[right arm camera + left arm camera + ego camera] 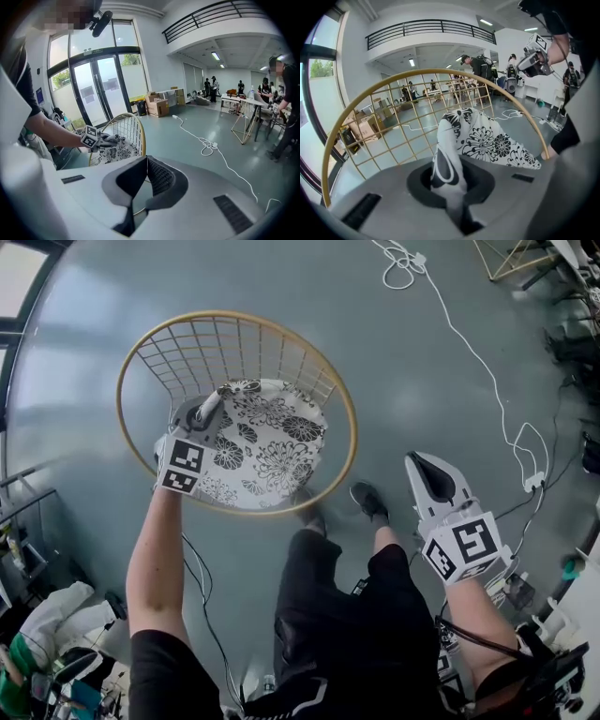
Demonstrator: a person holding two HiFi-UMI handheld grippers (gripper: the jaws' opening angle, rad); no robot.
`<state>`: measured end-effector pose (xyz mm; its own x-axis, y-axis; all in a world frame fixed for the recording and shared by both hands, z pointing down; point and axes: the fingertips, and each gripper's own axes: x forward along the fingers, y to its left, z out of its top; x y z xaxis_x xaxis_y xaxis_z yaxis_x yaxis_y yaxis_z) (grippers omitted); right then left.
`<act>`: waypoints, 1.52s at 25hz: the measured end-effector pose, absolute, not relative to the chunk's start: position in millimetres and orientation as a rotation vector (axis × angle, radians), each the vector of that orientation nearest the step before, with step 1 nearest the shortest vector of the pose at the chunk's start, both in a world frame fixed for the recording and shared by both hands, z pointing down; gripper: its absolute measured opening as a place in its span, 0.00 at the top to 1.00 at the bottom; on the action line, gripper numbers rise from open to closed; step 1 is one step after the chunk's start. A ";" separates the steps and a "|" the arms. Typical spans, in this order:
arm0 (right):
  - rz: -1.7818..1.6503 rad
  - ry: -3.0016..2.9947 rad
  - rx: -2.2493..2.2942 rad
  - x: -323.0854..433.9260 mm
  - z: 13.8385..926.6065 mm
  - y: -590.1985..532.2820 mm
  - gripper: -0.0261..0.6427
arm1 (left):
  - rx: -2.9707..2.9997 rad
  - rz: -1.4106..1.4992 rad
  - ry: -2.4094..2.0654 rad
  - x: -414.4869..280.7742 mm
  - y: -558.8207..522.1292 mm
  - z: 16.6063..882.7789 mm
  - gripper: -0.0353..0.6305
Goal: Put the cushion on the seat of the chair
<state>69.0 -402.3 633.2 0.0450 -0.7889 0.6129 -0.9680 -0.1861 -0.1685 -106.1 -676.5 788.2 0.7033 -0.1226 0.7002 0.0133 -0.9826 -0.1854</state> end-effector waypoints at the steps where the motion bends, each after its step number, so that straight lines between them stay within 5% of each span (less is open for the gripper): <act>1: 0.878 -1.784 2.035 68.2 635.4 -402.2 0.94 | -2.730 -1.150 0.090 -105.6 -679.4 791.5 0.91; 22: 0.923 -1.799 1.985 49.5 664.4 -399.4 0.94 | -2.699 -1.392 0.285 -148.0 -724.2 858.2 0.90; 29: 0.935 -1.814 1.971 45.3 666.7 -400.7 0.94 | -2.598 -1.324 0.581 -164.4 -756.2 840.7 0.54; 38: 0.896 -1.888 1.932 43.9 645.9 -408.2 0.94 | -2.671 -1.141 0.824 -181.0 -751.8 775.7 0.47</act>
<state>43.9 -408.2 645.9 -0.0549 -0.7895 0.6113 -0.9727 -0.0960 -0.2113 -181.0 -751.8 775.7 0.5668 -0.5271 0.6331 -0.4352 -0.8441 -0.3132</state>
